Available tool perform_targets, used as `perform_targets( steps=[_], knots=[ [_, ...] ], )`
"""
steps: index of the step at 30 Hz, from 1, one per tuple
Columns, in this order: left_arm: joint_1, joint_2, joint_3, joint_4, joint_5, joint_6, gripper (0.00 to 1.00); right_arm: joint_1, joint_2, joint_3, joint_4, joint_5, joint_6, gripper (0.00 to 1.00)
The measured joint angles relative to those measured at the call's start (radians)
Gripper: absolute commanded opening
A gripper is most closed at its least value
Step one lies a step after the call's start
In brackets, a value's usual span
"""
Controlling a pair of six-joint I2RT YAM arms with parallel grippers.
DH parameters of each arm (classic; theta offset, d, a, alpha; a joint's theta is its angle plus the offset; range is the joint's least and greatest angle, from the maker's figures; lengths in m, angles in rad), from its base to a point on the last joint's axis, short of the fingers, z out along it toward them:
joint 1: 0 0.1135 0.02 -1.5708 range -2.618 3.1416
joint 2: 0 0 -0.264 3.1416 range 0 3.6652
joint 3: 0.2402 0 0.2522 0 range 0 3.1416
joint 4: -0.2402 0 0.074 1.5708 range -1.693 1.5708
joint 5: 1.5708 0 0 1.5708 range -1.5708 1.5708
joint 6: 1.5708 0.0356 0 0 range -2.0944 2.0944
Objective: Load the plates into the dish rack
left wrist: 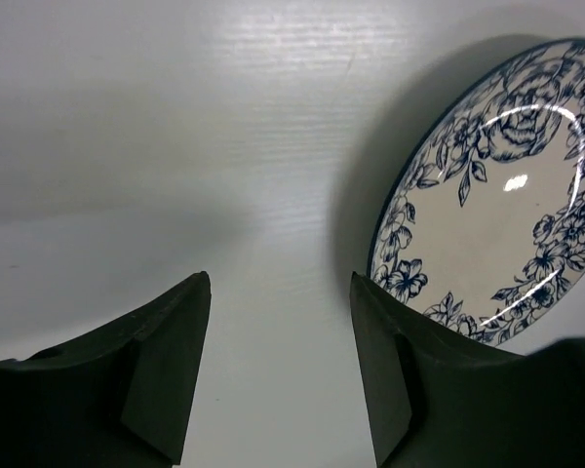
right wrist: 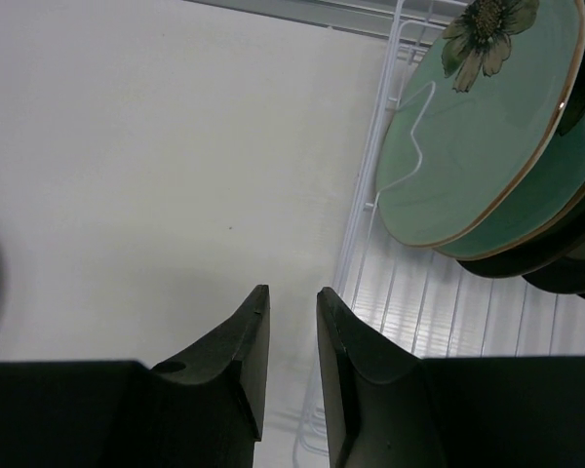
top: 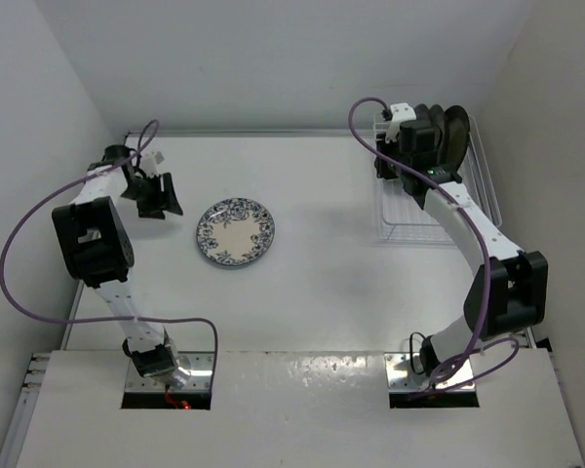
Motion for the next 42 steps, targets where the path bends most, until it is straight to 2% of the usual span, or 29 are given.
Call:
perform_targets(
  steps=[7,12,17,25,27,29,30,32,34,37,38,41,42],
  knots=[
    [-0.035,0.068,-0.122,0.008,0.055,-0.003,0.62,0.048,0.000,-0.001,0.000,0.022,-0.047,0.27],
    [-0.047,0.096,-0.127,-0.009,0.169,0.000,0.58,0.063,0.000,-0.001,0.001,0.045,-0.080,0.28],
    [-0.084,0.133,-0.124,-0.020,0.283,-0.005,0.58,0.068,-0.002,-0.001,0.001,0.067,-0.100,0.28],
    [-0.101,0.151,-0.114,-0.029,0.322,0.000,0.54,0.072,-0.019,-0.001,0.001,0.096,-0.116,0.30],
    [-0.124,0.154,-0.109,-0.029,0.315,0.003,0.49,0.076,-0.021,-0.001,0.003,0.102,-0.121,0.30],
    [-0.159,0.171,-0.099,-0.032,0.318,0.006,0.36,0.079,-0.021,-0.001,0.007,0.105,-0.133,0.30],
    [-0.176,0.185,-0.093,-0.031,0.326,0.010,0.16,0.082,-0.021,-0.001,0.008,0.109,-0.139,0.30],
    [-0.206,0.229,-0.072,-0.038,0.373,-0.004,0.01,0.086,-0.021,-0.001,0.008,0.114,-0.146,0.30],
    [-0.219,0.277,-0.039,-0.055,0.442,-0.019,0.00,0.090,-0.021,-0.001,0.008,0.118,-0.154,0.30],
    [-0.230,0.294,-0.006,-0.096,0.448,0.004,0.00,0.095,-0.024,-0.001,0.006,0.115,-0.161,0.36],
    [-0.237,0.291,0.001,-0.100,0.437,0.008,0.00,0.097,-0.026,-0.001,0.004,0.104,-0.164,0.49],
    [-0.259,0.269,0.027,-0.113,0.409,0.033,0.00,0.097,-0.037,-0.001,-0.024,-0.004,-0.183,0.71],
    [-0.275,0.249,0.042,-0.118,0.392,0.051,0.00,0.097,-0.037,0.000,-0.037,-0.069,-0.188,0.74]
  ],
)
